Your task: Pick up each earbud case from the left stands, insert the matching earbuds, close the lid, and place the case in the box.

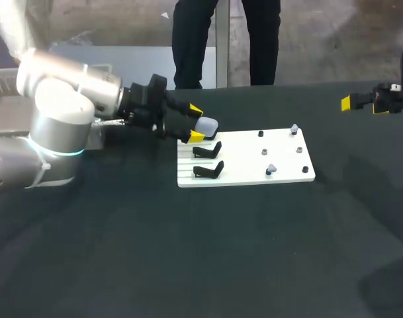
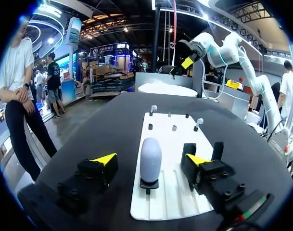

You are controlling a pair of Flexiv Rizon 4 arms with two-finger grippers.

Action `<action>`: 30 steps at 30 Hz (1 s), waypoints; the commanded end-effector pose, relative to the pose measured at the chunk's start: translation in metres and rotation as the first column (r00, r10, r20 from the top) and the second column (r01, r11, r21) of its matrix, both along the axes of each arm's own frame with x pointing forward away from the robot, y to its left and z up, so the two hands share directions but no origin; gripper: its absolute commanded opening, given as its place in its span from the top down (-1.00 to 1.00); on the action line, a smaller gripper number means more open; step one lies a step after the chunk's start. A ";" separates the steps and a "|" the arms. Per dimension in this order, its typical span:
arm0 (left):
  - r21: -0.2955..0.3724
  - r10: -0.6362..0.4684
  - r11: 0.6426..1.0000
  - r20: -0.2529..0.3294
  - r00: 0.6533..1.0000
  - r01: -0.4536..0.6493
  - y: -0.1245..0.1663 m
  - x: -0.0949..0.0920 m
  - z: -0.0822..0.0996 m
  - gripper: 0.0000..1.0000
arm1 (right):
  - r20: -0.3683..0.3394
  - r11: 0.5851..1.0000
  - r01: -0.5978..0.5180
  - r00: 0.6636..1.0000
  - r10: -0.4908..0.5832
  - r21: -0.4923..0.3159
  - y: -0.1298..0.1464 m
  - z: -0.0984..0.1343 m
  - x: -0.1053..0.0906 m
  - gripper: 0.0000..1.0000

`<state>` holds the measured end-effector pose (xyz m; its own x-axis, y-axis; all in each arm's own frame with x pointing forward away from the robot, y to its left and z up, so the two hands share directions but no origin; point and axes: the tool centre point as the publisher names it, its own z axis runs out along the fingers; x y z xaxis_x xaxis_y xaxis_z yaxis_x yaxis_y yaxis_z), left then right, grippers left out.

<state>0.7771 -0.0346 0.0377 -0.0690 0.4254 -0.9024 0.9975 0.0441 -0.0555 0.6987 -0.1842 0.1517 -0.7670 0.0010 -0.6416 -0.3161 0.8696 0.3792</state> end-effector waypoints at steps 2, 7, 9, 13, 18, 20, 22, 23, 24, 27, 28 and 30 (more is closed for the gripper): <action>-0.015 -0.007 1.000 -0.003 1.000 0.007 -0.005 0.006 -0.010 -0.73 | 0.001 1.000 -0.002 1.000 0.002 0.002 0.000 -0.001 0.000 -1.00; -0.022 -0.007 1.000 -0.009 1.000 0.007 -0.008 0.007 -0.014 -0.56 | 0.001 1.000 -0.002 1.000 0.002 0.002 0.000 -0.001 0.000 -1.00; -0.024 -0.006 1.000 -0.012 1.000 0.006 -0.009 0.007 -0.014 -0.50 | 0.001 1.000 -0.002 1.000 0.002 0.002 0.000 -0.001 0.000 -1.00; -0.035 -0.005 0.999 -0.018 1.000 0.005 -0.010 0.008 -0.015 -0.33 | 0.001 1.000 -0.002 1.000 0.002 0.002 0.000 -0.001 0.000 -1.00; -0.039 -0.011 0.999 -0.019 1.000 0.010 -0.012 0.008 -0.015 -0.17 | 0.001 1.000 -0.002 1.000 0.002 0.002 0.000 -0.001 0.000 -1.00; -0.041 -0.013 0.999 -0.021 1.000 0.012 -0.013 0.008 -0.016 -0.17 | 0.001 1.000 -0.002 1.000 0.002 0.002 0.000 -0.001 0.000 -1.00; -0.053 -0.015 0.999 -0.028 0.999 0.013 -0.014 0.008 -0.017 -0.07 | 0.001 1.000 -0.002 1.000 0.002 0.002 0.000 -0.001 0.000 -1.00; -0.051 -0.015 0.999 -0.029 0.999 0.014 -0.014 0.007 -0.018 -0.04 | 0.001 1.000 -0.002 1.000 0.002 0.002 0.000 -0.001 0.000 -1.00; -0.054 -0.016 0.998 -0.032 0.999 0.015 -0.014 0.007 -0.018 -0.01 | 0.001 1.000 -0.002 1.000 0.002 0.002 0.000 -0.001 0.000 -1.00; -0.059 -0.017 0.998 -0.030 0.999 0.015 -0.015 0.005 -0.018 0.00 | 0.001 1.000 -0.002 1.000 0.002 0.002 0.000 -0.001 0.000 -1.00; -0.061 -0.017 0.998 -0.030 0.999 0.015 -0.015 0.005 -0.018 0.00 | 0.001 1.000 -0.002 1.000 0.002 0.002 0.000 -0.001 0.000 -1.00; -0.063 -0.019 0.998 -0.030 0.999 0.017 -0.015 0.005 -0.018 0.00 | 0.001 1.000 -0.002 1.000 0.002 0.002 0.000 -0.001 0.000 -1.00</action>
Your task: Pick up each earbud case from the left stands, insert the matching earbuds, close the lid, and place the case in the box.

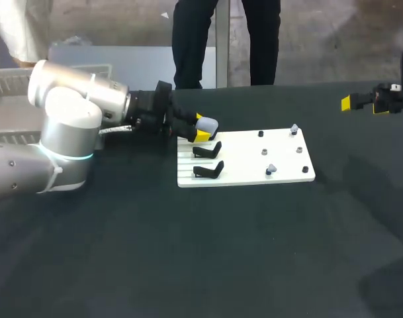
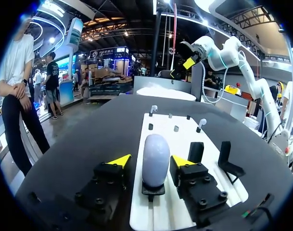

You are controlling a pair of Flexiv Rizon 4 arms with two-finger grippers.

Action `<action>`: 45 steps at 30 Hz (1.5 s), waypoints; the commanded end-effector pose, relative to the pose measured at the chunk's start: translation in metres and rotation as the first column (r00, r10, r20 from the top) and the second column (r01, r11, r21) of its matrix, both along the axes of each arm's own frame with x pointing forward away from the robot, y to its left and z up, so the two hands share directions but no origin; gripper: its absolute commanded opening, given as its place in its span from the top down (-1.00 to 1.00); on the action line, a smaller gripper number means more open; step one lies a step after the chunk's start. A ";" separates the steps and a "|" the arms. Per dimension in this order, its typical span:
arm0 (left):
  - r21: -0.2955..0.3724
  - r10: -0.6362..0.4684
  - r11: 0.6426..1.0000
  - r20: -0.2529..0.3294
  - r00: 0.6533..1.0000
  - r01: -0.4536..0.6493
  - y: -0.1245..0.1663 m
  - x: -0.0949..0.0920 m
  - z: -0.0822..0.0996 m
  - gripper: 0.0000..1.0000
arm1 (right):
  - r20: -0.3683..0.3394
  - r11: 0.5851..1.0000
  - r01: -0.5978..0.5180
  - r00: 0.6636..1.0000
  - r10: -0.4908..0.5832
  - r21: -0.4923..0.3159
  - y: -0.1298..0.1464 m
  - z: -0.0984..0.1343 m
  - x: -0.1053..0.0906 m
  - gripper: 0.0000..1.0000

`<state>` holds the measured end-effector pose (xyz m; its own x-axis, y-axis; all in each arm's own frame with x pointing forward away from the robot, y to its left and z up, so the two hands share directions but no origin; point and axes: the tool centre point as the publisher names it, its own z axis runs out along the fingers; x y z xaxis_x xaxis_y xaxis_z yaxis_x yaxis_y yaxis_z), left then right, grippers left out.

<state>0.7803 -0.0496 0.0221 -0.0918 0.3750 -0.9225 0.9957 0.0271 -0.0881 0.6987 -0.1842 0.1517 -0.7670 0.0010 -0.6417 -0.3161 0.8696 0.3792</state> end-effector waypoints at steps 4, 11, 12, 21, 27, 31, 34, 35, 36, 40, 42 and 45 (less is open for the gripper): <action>-0.010 -0.010 1.000 -0.002 1.000 0.010 -0.001 0.001 -0.003 0.01 | 0.001 1.000 -0.002 1.000 0.002 0.002 0.000 -0.001 0.000 -1.00; -0.014 -0.012 1.000 -0.002 1.000 0.012 -0.002 -0.001 -0.002 0.10 | 0.001 1.000 -0.002 1.000 0.002 0.002 0.000 -0.001 0.000 -1.00; -0.014 -0.013 1.000 -0.004 1.000 0.013 -0.002 -0.001 -0.003 0.11 | 0.001 1.000 -0.002 1.000 0.002 0.002 0.000 -0.001 0.000 -1.00; -0.021 -0.029 0.999 -0.012 1.000 0.028 -0.002 -0.002 -0.004 0.73 | 0.001 1.000 -0.002 1.000 0.002 0.002 0.000 -0.001 0.000 -1.00; -0.019 -0.032 0.999 -0.018 0.999 0.032 -0.001 -0.003 -0.005 1.00 | 0.001 1.000 -0.002 1.000 0.002 0.002 0.000 -0.001 0.000 -1.00; -0.020 -0.014 1.000 -0.002 1.000 0.014 0.004 -0.004 0.004 1.00 | 0.001 1.000 -0.002 1.000 0.002 0.002 0.000 -0.001 0.000 -1.00; -0.025 0.003 1.000 0.018 1.000 -0.003 0.009 -0.003 0.017 1.00 | 0.001 1.000 -0.002 1.000 0.002 0.002 0.000 -0.001 0.000 -1.00; -0.026 0.007 1.000 0.018 1.000 -0.006 0.010 -0.002 0.021 1.00 | 0.001 1.000 -0.002 1.000 0.002 0.002 0.000 -0.001 0.000 -1.00; -0.026 0.007 1.000 0.019 1.000 -0.006 0.010 -0.002 0.023 1.00 | 0.001 1.000 -0.002 1.000 0.002 0.002 0.000 -0.001 0.000 -1.00; -0.012 0.032 0.999 0.039 0.999 -0.031 0.011 -0.004 0.045 1.00 | 0.001 1.000 -0.002 1.000 0.002 0.002 0.000 -0.001 0.000 -1.00; -0.017 0.033 0.999 0.032 0.999 -0.033 0.011 -0.005 0.055 1.00 | 0.001 1.000 -0.002 1.000 0.002 0.002 0.000 -0.001 0.000 -1.00; -0.014 0.043 0.999 0.045 0.998 -0.043 0.010 -0.008 0.070 1.00 | 0.001 1.000 -0.002 1.000 0.002 0.002 0.000 -0.001 0.000 -1.00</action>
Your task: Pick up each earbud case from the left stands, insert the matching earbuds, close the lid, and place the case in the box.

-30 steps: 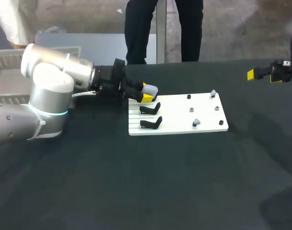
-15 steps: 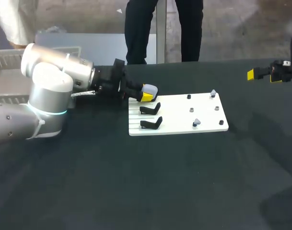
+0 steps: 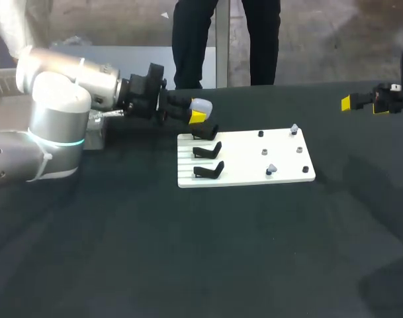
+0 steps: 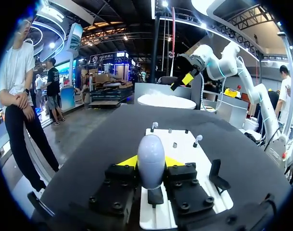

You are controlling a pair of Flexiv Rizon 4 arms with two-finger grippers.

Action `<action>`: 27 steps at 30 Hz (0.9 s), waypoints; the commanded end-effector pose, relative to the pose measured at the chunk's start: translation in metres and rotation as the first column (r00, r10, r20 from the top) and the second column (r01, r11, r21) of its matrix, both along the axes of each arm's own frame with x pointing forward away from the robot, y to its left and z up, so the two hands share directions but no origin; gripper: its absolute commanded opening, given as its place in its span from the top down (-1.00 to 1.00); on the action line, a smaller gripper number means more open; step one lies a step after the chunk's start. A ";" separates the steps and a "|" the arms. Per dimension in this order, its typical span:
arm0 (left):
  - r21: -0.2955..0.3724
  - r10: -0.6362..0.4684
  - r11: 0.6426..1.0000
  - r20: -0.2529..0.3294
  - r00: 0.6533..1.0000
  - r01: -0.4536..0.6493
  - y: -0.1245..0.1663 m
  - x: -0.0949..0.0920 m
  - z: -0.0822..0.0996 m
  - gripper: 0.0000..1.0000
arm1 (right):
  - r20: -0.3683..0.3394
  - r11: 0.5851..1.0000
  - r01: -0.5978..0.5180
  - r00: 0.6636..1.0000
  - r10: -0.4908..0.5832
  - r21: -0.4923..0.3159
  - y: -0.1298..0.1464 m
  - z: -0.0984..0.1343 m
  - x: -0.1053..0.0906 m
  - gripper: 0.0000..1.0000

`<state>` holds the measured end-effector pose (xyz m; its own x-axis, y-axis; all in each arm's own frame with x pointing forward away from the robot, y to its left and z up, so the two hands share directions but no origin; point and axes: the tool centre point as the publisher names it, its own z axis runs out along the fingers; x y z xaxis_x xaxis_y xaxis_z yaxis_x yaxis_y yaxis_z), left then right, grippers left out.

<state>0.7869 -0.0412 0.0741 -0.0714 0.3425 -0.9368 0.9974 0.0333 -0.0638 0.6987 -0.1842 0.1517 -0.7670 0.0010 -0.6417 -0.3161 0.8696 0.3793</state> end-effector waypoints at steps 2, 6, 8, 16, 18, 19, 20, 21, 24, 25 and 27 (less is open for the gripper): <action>0.024 0.028 0.999 0.034 0.999 -0.029 -0.002 -0.017 0.026 1.00 | 0.001 1.000 -0.002 1.000 0.002 0.002 0.000 -0.001 0.000 -1.00; 0.022 0.026 0.999 0.048 0.998 -0.027 -0.010 -0.020 0.037 1.00 | -0.011 1.000 -0.021 1.000 0.021 -0.023 0.021 -0.005 0.005 -1.00; 0.019 0.046 0.999 0.043 0.998 -0.047 -0.014 -0.020 0.040 1.00 | -0.024 0.999 -0.028 0.999 0.027 -0.032 0.035 -0.006 0.007 -1.00; 0.024 0.043 0.999 0.069 0.997 -0.045 -0.042 -0.022 0.050 1.00 | -0.007 0.994 -0.108 0.994 0.108 0.007 0.081 -0.005 0.016 -1.00; 0.015 0.026 1.000 0.074 0.997 -0.027 -0.048 -0.020 0.052 1.00 | -0.009 0.991 -0.130 0.991 0.130 0.005 0.091 -0.005 0.019 -1.00; 0.016 0.020 1.000 0.075 0.997 -0.021 -0.052 -0.019 0.052 1.00 | -0.011 0.989 -0.145 0.989 0.145 0.006 0.097 -0.006 0.020 -1.00; 0.009 0.012 1.000 0.075 0.997 -0.013 -0.055 -0.018 0.053 1.00 | -0.007 0.988 -0.155 0.988 0.156 0.012 0.101 -0.006 0.021 -1.00; 0.009 0.007 1.000 0.082 0.997 -0.008 -0.058 -0.018 0.054 1.00 | -0.010 0.986 -0.164 0.986 0.165 0.008 0.105 -0.006 0.022 -1.00; 0.011 -0.017 1.000 0.092 0.996 0.016 -0.067 -0.017 0.057 1.00 | -0.011 0.983 -0.181 0.983 0.181 0.022 0.115 -0.006 0.024 -1.00; 0.011 -0.021 1.000 0.094 0.995 0.020 -0.070 -0.017 0.058 1.00 | -0.013 0.981 -0.193 0.981 0.193 0.018 0.118 -0.007 0.025 -1.00; -0.001 -0.034 0.999 0.098 0.995 0.035 -0.076 -0.016 0.061 1.00 | -0.014 0.979 -0.201 0.979 0.202 0.026 0.125 -0.008 0.026 -1.00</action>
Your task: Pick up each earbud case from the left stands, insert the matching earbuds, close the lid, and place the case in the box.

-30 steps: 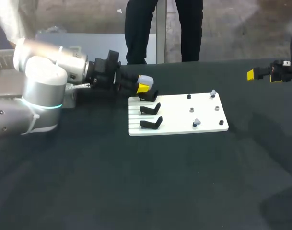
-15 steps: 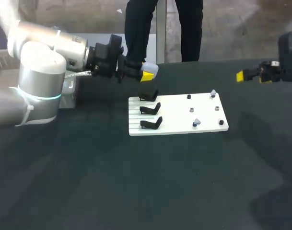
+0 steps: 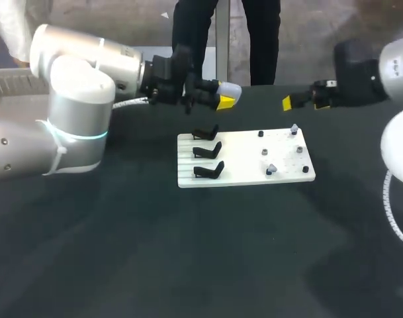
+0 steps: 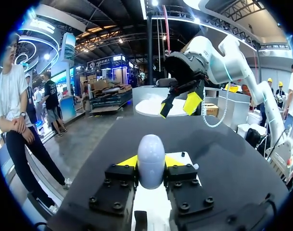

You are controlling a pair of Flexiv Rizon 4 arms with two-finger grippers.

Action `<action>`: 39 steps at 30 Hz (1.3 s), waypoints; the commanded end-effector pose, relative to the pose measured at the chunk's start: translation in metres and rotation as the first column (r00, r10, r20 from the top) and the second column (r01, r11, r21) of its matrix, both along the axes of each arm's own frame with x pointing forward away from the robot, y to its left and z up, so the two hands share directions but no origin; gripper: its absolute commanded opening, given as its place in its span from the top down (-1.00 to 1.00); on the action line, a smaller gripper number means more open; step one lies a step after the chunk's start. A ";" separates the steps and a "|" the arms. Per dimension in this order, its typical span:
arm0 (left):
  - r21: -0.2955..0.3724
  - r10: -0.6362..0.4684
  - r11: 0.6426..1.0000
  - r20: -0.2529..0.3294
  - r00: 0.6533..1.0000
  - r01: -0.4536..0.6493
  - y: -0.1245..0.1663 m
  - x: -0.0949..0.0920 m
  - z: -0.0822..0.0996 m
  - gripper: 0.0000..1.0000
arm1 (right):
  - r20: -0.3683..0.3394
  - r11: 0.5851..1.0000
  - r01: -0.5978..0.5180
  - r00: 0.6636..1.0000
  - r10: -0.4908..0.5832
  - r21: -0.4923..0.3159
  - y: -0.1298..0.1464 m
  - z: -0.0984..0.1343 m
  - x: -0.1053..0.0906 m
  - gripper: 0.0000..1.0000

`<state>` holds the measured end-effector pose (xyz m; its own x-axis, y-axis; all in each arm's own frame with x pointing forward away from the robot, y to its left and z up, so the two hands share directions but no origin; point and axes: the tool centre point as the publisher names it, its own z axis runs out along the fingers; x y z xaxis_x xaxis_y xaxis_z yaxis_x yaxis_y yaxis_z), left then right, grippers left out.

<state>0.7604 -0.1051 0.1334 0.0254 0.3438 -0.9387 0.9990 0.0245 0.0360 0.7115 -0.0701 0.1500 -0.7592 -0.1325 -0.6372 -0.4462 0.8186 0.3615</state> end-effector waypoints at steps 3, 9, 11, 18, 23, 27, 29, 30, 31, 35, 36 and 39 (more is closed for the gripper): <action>-0.004 -0.060 0.998 0.008 0.998 0.060 -0.023 0.008 0.005 1.00 | -0.021 0.996 -0.076 0.997 0.077 0.044 0.023 -0.008 0.016 -1.00; -0.006 -0.094 0.996 0.010 0.996 0.094 -0.034 0.002 0.004 1.00 | -0.028 0.993 -0.112 0.993 0.113 0.047 0.041 -0.009 0.020 -1.00; -0.005 -0.104 0.995 0.008 0.995 0.104 -0.036 0.000 0.003 1.00 | -0.031 0.992 -0.118 0.992 0.119 0.049 0.045 -0.010 0.021 -1.00; -0.008 -0.129 0.992 0.016 0.992 0.129 -0.042 -0.008 0.006 1.00 | -0.029 0.991 -0.124 0.992 0.125 0.049 0.049 -0.008 0.028 -1.00; -0.011 -0.133 0.991 0.018 0.991 0.133 -0.040 -0.011 0.006 1.00 | -0.026 0.993 -0.111 0.993 0.112 0.047 0.046 -0.007 0.033 -1.00; -0.021 -0.138 0.990 0.017 0.990 0.138 -0.039 -0.013 0.006 1.00 | -0.024 0.994 -0.100 0.995 0.101 0.045 0.044 -0.005 0.037 -1.00; -0.025 -0.141 0.990 0.017 0.990 0.142 -0.039 -0.014 0.006 1.00 | -0.024 0.994 -0.098 0.995 0.099 0.047 0.044 -0.005 0.038 -1.00; -0.024 -0.143 0.989 0.018 0.990 0.143 -0.039 -0.014 0.006 1.00 | -0.024 0.994 -0.097 0.995 0.098 0.046 0.044 -0.005 0.039 -1.00; -0.024 -0.144 0.989 0.018 0.989 0.144 -0.039 -0.015 0.006 1.00 | -0.023 0.994 -0.095 0.995 0.096 0.046 0.044 -0.005 0.039 -1.00; -0.030 -0.142 0.989 0.014 0.990 0.142 -0.037 -0.015 0.004 1.00 | -0.016 0.995 -0.094 0.995 0.095 0.042 0.045 -0.001 0.040 -1.00; -0.042 -0.135 0.990 0.008 0.991 0.136 -0.036 -0.015 0.003 1.00 | -0.013 0.995 -0.094 0.995 0.095 0.041 0.045 0.000 0.040 -1.00; -0.085 -0.112 0.990 0.007 0.994 0.113 -0.032 -0.014 0.003 1.00 | -0.006 0.995 -0.091 0.996 0.091 0.035 0.043 0.002 0.041 -1.00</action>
<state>0.7496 -0.1411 0.1404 0.0601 0.2892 -0.9554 0.9943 -0.1015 0.0318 0.7514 -0.0255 0.1513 -0.7502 -0.1775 -0.6369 -0.5135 0.7632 0.3921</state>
